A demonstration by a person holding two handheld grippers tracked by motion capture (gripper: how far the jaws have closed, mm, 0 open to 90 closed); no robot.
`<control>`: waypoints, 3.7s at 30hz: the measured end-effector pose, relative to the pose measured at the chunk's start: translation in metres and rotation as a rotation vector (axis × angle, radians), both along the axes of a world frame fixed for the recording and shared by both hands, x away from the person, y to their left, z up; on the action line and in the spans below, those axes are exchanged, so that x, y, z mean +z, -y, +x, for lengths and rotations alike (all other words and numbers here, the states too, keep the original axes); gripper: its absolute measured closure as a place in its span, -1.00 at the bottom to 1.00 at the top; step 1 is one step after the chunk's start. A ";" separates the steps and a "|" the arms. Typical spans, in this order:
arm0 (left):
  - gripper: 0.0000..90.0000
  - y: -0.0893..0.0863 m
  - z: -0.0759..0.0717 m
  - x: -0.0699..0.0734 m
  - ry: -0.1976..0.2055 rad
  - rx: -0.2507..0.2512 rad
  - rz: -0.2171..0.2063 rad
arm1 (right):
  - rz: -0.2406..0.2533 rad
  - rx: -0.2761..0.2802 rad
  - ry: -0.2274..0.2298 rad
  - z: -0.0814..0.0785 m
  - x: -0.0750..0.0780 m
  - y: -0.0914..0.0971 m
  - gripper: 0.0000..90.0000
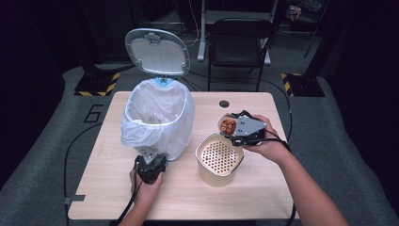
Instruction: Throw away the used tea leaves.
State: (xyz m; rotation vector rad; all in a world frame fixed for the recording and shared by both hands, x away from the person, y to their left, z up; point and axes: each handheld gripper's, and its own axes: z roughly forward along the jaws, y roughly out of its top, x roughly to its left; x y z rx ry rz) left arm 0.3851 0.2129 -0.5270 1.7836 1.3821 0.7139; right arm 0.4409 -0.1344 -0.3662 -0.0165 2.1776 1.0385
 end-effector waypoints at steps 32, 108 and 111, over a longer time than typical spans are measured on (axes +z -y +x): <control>0.20 0.001 0.000 0.000 0.008 0.008 -0.016 | -0.461 0.056 0.510 -0.032 -0.024 -0.024 -0.17; 0.20 0.000 0.000 0.000 0.001 0.003 -0.002 | -0.885 0.244 1.187 -0.055 -0.043 -0.035 -0.19; 0.20 0.000 0.000 0.000 0.002 0.003 -0.004 | -0.868 0.249 1.145 -0.055 -0.040 -0.035 -0.19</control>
